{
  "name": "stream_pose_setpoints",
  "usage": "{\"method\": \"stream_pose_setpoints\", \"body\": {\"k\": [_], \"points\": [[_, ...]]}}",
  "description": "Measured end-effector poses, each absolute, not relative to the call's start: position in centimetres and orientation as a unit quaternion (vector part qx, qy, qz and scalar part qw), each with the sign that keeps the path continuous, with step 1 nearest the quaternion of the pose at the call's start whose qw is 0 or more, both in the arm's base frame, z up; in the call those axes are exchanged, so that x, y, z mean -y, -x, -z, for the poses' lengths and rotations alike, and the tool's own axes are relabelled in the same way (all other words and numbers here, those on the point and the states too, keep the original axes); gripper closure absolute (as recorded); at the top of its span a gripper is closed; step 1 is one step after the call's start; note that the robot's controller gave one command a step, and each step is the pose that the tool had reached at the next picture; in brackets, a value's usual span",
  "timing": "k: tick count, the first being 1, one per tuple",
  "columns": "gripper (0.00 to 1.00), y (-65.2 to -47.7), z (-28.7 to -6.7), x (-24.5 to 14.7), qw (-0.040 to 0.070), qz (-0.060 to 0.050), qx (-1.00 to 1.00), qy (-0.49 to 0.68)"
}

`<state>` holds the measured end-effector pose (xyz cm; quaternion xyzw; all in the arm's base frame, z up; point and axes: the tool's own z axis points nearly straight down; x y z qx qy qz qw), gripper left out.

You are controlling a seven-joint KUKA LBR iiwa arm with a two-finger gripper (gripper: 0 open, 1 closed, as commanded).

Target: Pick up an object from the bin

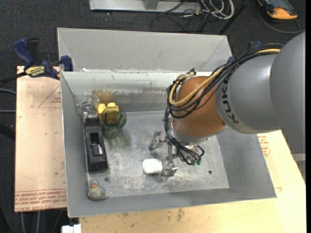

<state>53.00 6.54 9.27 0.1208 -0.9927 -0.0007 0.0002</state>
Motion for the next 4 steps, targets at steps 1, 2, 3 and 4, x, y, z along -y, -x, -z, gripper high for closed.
{"method": "stream_pose_setpoints", "body": {"k": [1,2,3,4], "points": [[1.00,-50.6,-7.6,-9.8,-0.003,-0.002,0.976,-0.219],[1.00,-50.6,-7.6,-9.8,-0.003,-0.002,0.976,-0.219],[1.00,-50.4,-7.8,-9.8,-0.004,0.000,0.965,-0.264],[1.00,-49.2,-12.7,-9.7,0.003,0.001,0.944,-0.330]]}}
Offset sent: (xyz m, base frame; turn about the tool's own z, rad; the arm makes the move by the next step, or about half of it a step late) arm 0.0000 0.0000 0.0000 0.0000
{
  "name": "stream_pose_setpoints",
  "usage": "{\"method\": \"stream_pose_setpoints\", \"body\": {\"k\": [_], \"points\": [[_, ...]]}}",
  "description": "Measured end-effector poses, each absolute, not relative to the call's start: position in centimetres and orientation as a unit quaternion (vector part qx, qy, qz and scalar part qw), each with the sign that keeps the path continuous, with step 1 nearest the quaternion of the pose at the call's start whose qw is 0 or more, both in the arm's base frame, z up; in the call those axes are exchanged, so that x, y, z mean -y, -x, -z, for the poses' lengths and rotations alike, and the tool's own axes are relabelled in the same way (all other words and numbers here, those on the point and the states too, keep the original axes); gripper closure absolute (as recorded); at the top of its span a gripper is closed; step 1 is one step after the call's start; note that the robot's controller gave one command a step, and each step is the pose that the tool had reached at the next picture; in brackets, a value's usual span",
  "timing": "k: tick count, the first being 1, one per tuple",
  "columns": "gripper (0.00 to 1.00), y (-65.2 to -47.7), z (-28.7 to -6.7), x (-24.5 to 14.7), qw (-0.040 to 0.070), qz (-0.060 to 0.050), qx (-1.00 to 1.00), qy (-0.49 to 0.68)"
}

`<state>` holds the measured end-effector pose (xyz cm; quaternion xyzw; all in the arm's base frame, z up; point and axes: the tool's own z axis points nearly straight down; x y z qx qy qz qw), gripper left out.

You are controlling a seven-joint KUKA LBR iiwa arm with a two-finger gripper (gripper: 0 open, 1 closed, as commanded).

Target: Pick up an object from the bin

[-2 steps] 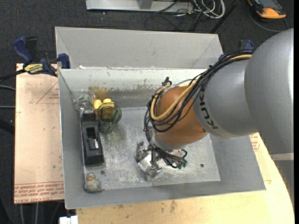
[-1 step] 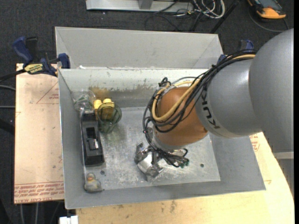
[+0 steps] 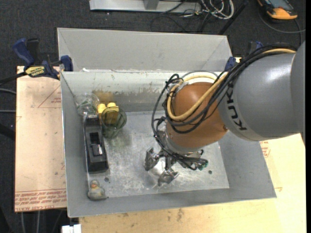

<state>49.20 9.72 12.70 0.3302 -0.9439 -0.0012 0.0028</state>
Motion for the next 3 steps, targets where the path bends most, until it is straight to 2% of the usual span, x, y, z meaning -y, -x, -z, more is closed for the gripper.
{"method": "stream_pose_setpoints", "body": {"k": [1,2,3], "points": [[1.00,-50.5,-16.3,-10.4,-0.001,0.001,0.968,-0.250],[1.00,-50.9,-13.7,-9.8,-0.002,0.000,0.941,-0.338],[1.00,-49.9,-13.6,-10.5,0.003,0.001,0.946,-0.323]]}}
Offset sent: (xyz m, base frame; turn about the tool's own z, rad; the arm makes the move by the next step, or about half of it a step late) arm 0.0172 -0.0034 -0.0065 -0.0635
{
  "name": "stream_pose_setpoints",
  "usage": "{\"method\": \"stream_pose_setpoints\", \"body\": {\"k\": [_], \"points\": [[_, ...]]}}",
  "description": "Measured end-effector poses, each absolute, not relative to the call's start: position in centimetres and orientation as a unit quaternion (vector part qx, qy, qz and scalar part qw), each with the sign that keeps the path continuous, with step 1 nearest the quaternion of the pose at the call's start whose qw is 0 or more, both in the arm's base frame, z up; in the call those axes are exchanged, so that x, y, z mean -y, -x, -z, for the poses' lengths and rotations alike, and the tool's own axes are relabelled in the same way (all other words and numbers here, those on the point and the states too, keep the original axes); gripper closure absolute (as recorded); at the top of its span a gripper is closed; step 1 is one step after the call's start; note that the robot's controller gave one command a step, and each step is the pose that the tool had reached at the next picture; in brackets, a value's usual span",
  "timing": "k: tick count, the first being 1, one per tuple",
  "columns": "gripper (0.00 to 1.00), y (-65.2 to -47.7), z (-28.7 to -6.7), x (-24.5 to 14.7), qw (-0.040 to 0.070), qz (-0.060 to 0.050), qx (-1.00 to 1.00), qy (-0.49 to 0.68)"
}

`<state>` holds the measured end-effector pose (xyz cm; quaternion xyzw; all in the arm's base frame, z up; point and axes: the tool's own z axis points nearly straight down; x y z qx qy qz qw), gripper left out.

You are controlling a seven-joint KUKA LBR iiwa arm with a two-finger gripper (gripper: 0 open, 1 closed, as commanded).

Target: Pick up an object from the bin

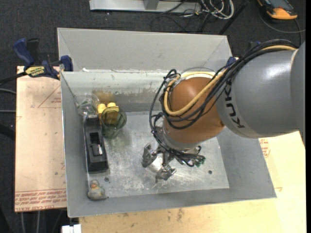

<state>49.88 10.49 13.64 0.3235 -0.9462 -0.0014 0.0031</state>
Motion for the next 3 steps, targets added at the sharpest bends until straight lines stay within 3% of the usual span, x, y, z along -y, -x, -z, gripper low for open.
{"method": "stream_pose_setpoints", "body": {"k": [1,2,3], "points": [[1.00,-51.5,-14.1,-10.6,-0.003,0.001,0.965,-0.262],[1.00,-50.9,-14.9,-10.4,0.000,0.001,0.929,-0.369],[1.00,-51.7,-20.5,-10.5,0.002,0.002,0.932,-0.362]]}}
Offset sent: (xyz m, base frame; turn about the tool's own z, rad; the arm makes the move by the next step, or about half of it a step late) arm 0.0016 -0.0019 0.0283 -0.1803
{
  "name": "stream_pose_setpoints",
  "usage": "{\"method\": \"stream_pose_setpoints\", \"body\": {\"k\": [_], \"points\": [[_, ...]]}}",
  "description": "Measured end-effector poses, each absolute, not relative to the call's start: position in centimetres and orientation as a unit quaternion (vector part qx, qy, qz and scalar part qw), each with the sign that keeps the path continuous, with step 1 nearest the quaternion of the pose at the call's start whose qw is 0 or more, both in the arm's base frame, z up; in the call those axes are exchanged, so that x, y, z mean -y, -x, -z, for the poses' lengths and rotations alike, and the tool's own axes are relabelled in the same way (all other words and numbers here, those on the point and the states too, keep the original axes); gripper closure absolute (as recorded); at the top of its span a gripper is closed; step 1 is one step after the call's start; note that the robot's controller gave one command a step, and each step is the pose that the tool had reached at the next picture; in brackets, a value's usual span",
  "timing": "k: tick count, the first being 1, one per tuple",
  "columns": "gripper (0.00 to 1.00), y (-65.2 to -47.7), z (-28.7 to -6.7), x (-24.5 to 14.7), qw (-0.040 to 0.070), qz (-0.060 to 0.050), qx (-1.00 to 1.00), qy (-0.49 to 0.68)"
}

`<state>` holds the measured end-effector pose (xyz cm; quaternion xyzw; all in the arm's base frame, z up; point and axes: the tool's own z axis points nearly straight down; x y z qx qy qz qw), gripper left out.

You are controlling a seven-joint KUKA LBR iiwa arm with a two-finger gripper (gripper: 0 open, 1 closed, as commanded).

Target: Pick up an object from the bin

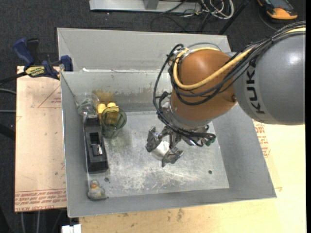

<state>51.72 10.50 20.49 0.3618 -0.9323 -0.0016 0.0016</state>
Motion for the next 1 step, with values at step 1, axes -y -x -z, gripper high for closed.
{"method": "stream_pose_setpoints", "body": {"k": [1], "points": [[1.00,-49.05,-28.36,-6.10,-0.001,0.000,0.937,-0.350]]}}
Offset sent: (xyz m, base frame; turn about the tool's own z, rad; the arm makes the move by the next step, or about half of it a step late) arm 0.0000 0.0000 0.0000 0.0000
